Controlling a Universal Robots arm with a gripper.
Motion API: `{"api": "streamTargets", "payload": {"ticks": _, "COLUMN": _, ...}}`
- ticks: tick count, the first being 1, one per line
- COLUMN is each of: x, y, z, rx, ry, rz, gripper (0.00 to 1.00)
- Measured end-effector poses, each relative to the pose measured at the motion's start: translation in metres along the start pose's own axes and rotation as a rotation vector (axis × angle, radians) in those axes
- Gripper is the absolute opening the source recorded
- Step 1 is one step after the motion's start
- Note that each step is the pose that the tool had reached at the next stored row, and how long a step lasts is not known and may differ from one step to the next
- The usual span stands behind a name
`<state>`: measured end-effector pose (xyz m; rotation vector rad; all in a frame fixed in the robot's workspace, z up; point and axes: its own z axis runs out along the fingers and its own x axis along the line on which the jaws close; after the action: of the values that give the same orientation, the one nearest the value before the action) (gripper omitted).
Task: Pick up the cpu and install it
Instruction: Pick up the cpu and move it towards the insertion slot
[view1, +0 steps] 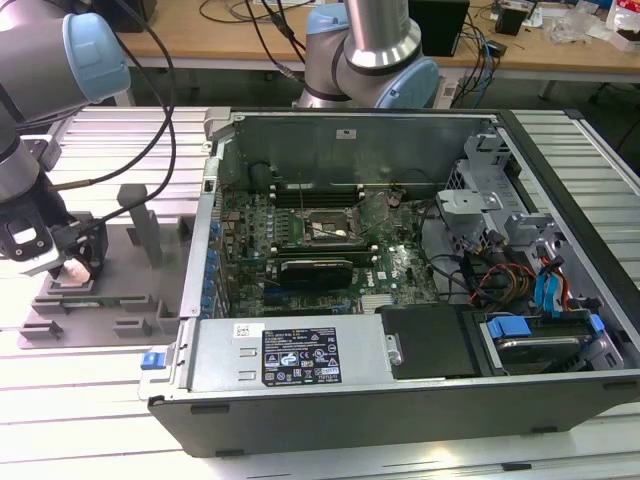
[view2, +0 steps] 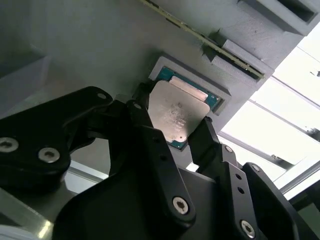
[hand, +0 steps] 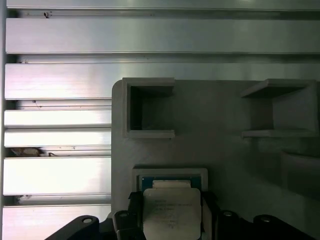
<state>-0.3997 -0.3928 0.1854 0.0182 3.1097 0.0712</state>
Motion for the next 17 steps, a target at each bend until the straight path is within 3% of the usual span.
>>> {"api": "streamTargets", "payload": {"ticks": 11, "x": 0.0004, "y": 0.0000, "z": -0.0010, "rx": -0.0063, "ry": 0.0006, "rz": 0.000, "gripper": 0.55}}
{"api": "streamTargets", "payload": {"ticks": 13, "x": 0.0004, "y": 0.0000, "z": -0.0009, "rx": -0.0062, "ry": 0.0006, "rz": 0.000, "gripper": 0.62}}
{"api": "streamTargets", "payload": {"ticks": 17, "x": 0.0003, "y": 0.0000, "z": -0.0014, "rx": -0.0065, "ry": 0.0003, "rz": 0.000, "gripper": 0.62}}
